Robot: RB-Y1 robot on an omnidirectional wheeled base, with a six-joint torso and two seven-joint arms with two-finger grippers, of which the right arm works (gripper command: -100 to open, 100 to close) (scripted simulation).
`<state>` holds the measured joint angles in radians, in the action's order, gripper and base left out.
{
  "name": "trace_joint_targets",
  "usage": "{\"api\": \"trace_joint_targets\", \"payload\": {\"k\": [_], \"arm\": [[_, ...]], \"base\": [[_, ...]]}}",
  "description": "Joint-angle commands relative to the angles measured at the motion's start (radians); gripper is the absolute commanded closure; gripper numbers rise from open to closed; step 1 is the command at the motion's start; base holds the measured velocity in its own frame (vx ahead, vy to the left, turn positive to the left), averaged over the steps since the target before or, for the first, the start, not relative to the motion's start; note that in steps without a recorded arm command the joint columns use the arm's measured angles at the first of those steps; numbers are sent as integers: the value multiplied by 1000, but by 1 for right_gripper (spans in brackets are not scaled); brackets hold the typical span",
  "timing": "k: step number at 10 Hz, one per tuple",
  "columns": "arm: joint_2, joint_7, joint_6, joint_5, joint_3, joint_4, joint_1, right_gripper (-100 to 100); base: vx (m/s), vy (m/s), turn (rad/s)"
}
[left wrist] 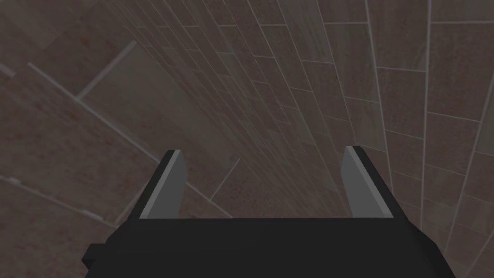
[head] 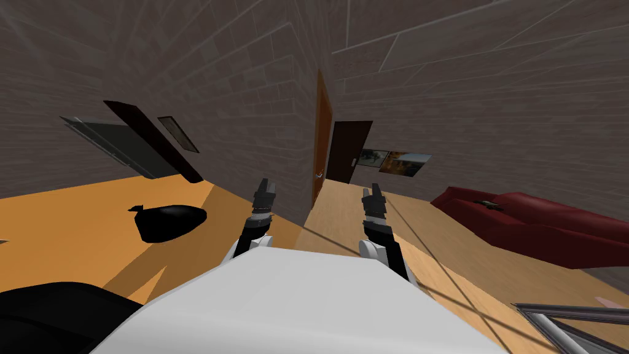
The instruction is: Push the door open
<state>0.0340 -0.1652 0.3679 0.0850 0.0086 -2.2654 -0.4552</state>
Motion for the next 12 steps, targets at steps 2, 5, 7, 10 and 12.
{"api": "trace_joint_targets", "payload": {"k": [2, 5, 7, 10, 12], "arm": [[12, 14, 16, -11, 11, 54, 22, -100], [23, 30, 34, -23, 25, 116, 47, -100], [31, 43, 50, -34, 36, 169, 68, -100], [39, 59, 68, -46, 49, 232, 94, -100], [45, 72, 83, -56, 60, 281, 114, -100]], "base": [[68, -120, 86], [87, -150, 77], [75, -131, 85], [87, -141, 81], [91, -128, 90]]}}
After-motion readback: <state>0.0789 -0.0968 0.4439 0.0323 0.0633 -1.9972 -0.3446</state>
